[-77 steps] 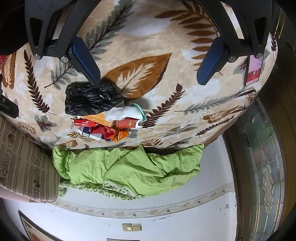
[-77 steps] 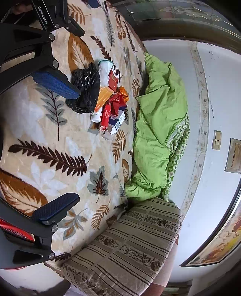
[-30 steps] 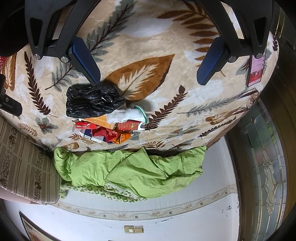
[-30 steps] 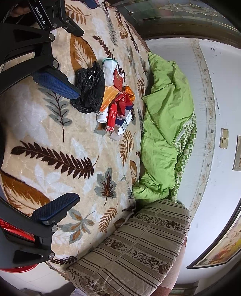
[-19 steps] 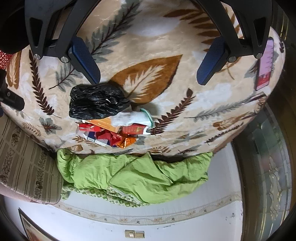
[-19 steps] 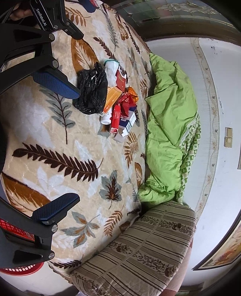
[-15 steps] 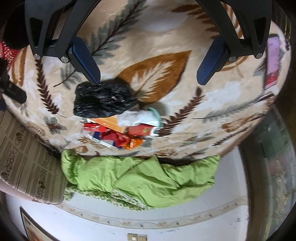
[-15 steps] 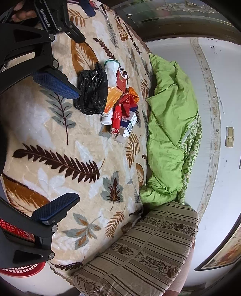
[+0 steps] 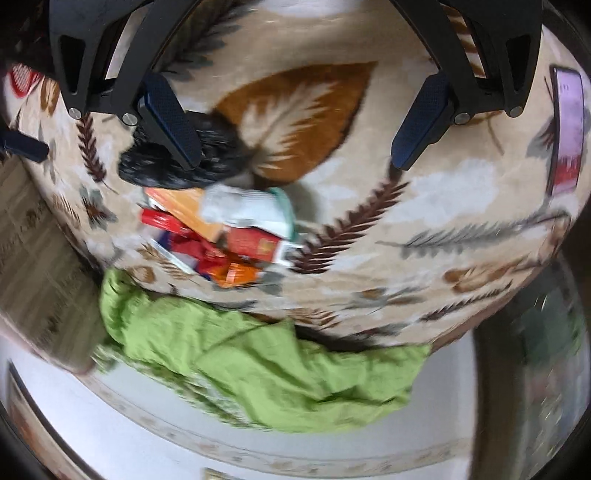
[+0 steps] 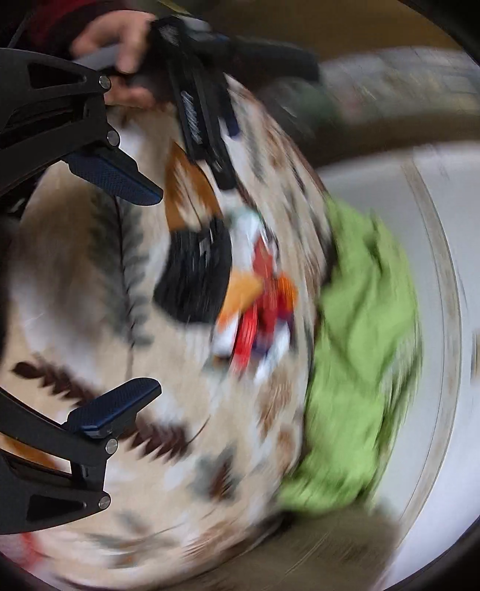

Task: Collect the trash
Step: 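Grasp the white cloth with the left tool while the right grasps the black bag, then carry the white cloth and black bag over the red wastebasket with both tools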

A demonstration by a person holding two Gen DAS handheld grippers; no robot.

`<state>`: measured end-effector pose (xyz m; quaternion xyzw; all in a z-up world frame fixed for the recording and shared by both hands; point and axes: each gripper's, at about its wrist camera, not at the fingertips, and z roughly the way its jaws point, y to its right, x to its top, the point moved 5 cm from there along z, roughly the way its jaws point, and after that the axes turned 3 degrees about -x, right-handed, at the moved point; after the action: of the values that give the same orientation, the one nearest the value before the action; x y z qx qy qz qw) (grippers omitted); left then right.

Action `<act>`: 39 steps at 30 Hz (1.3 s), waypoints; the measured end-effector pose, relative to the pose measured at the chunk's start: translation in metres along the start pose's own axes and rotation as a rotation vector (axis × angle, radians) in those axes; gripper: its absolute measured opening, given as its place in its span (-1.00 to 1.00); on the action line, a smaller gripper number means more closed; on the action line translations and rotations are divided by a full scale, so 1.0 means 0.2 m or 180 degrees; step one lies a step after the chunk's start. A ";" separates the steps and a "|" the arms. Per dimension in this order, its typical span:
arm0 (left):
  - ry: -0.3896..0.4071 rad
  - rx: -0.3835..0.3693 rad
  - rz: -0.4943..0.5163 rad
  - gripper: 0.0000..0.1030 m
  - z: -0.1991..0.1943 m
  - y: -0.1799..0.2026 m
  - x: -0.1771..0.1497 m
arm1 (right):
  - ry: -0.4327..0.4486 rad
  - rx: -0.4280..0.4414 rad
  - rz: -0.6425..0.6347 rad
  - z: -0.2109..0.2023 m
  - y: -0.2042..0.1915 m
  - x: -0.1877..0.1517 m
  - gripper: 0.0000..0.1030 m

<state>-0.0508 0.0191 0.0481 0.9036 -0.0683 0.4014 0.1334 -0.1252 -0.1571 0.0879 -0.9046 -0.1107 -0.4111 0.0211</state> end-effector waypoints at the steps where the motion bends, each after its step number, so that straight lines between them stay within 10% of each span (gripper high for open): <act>1: -0.0001 0.0040 -0.0084 0.99 0.00 -0.04 0.00 | 0.0019 0.0042 -0.0285 0.03 -0.05 0.03 0.87; 8: -0.0005 0.0161 -0.0334 0.99 0.01 -0.21 0.02 | -0.0340 -0.0044 -0.1869 0.38 -0.18 0.12 0.87; 13: -0.0066 0.0143 -0.0353 0.99 0.05 -0.24 0.00 | -0.0659 -0.0115 -0.2249 0.59 -0.12 0.11 0.85; 17: -0.0093 0.0110 -0.0328 0.99 0.08 -0.22 0.00 | -0.0998 0.0239 -0.1875 0.65 -0.05 0.09 0.04; 23: -0.0117 0.0056 -0.0292 0.99 0.10 -0.18 0.00 | -0.0771 0.0232 -0.0964 0.54 0.08 0.10 -0.54; 33: -0.0291 -0.0368 -0.0323 0.99 0.23 0.02 0.10 | -0.0176 0.0066 0.0839 0.22 0.23 0.08 -0.61; 39: -0.0518 -0.0436 -0.0224 0.99 0.47 0.19 0.13 | -0.0059 -0.0088 0.1255 0.20 0.22 0.01 -0.61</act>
<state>0.0250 -0.0454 0.0140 0.9238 -0.0745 0.3161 0.2028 -0.0858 -0.1936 0.0654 -0.9127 0.0741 -0.3922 0.0877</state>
